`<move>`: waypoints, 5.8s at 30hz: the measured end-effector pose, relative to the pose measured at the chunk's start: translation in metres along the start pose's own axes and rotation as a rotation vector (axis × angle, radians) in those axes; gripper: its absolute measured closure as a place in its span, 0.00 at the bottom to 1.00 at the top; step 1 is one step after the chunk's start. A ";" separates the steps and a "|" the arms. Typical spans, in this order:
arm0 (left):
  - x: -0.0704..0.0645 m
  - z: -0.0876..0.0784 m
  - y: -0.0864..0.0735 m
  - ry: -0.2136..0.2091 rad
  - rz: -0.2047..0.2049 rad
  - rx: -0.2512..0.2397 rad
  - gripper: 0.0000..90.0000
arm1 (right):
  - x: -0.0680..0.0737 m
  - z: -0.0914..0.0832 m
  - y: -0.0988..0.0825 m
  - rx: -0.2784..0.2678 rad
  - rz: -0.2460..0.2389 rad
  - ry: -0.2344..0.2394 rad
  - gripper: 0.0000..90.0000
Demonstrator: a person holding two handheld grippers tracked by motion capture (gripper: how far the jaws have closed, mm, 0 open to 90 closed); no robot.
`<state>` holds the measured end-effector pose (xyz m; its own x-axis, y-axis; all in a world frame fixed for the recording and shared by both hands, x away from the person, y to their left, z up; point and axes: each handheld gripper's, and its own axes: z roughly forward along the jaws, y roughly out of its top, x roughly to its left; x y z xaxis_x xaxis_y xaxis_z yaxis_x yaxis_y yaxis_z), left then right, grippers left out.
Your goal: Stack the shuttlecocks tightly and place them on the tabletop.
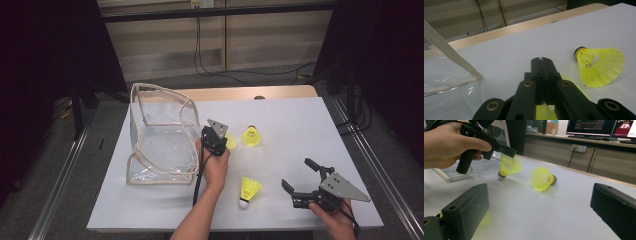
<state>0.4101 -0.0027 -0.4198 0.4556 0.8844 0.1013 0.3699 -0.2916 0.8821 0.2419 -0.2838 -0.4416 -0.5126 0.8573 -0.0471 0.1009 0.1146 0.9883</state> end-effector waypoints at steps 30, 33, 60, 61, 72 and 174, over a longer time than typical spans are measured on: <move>-0.007 0.010 0.000 -0.114 -0.092 -0.039 0.80 | 0.000 0.000 0.000 0.000 -0.002 0.000 0.01; -0.007 0.009 0.000 -0.124 -0.096 -0.036 0.80 | 0.000 0.000 0.000 0.001 -0.002 0.002 0.01; -0.016 -0.022 0.008 -0.287 -0.152 -0.018 0.41 | 0.000 0.000 0.000 0.002 0.001 0.002 0.01; -0.017 -0.023 0.008 -0.297 -0.160 -0.020 0.39 | 0.000 0.000 0.000 0.001 -0.001 0.001 0.01; -0.023 -0.034 0.003 -0.353 -0.133 -0.002 0.24 | 0.001 0.001 0.000 0.004 0.001 0.003 0.01; 0.018 -0.129 -0.068 -0.740 0.046 -0.005 0.03 | 0.003 0.002 0.001 0.011 -0.001 0.005 0.01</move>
<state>0.2889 0.0805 -0.4191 0.8977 0.3943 -0.1964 0.3344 -0.3197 0.8866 0.2416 -0.2798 -0.4406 -0.5168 0.8548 -0.0469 0.1101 0.1207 0.9866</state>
